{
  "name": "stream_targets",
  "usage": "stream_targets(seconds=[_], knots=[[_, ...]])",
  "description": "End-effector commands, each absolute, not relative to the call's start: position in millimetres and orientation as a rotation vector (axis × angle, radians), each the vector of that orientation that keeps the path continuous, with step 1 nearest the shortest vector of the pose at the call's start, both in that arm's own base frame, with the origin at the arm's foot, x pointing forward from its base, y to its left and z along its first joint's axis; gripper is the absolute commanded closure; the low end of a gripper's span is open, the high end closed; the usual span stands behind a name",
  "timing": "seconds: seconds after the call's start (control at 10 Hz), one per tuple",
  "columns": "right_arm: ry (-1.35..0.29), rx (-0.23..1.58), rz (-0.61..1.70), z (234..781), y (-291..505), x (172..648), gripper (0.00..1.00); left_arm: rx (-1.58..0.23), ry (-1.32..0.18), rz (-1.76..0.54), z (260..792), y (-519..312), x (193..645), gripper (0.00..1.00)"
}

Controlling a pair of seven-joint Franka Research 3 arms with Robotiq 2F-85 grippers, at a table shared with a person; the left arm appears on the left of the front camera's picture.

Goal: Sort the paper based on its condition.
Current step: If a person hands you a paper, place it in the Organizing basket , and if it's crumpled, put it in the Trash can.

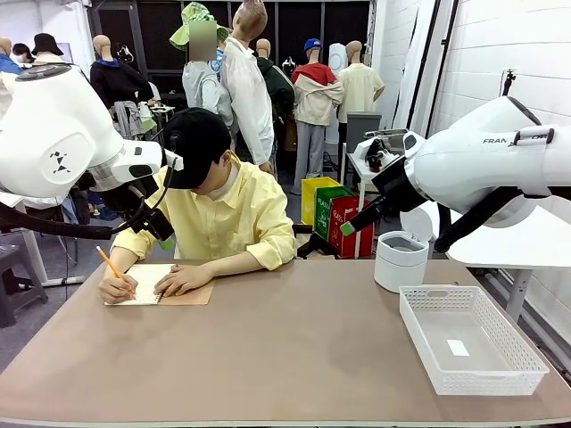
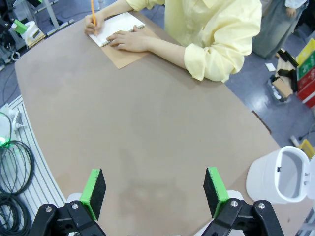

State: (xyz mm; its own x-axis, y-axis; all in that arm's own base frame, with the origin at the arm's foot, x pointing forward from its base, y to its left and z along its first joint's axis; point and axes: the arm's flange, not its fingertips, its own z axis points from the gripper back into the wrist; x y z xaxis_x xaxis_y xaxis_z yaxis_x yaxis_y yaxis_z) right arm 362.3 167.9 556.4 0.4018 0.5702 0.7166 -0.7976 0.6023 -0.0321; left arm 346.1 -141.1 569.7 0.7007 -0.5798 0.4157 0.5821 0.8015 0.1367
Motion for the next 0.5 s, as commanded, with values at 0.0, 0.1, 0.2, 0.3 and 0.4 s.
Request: stream_targets(seconds=[0.0,0.1,0.2,0.3,0.4], knots=[[-0.748,0.338,0.889,557.4,168.1,362.5,0.00,-0.004,-0.462,-0.647,570.0,-140.5,346.1,0.00],[-0.748,0.338,0.889,557.4,168.1,362.5,0.00,-0.004,-0.462,-0.647,570.0,-140.5,346.1,0.00],[-0.748,0.338,0.889,557.4,168.1,362.5,0.00,-0.004,-0.462,-0.647,570.0,-140.5,346.1,0.00],[-0.748,0.338,0.889,557.4,168.1,362.5,0.00,-0.004,-0.462,-0.647,570.0,-140.5,346.1,0.00],[-0.748,0.338,0.889,557.4,168.1,362.5,0.00,-0.004,-0.462,-0.647,570.0,-140.5,346.1,0.00]])
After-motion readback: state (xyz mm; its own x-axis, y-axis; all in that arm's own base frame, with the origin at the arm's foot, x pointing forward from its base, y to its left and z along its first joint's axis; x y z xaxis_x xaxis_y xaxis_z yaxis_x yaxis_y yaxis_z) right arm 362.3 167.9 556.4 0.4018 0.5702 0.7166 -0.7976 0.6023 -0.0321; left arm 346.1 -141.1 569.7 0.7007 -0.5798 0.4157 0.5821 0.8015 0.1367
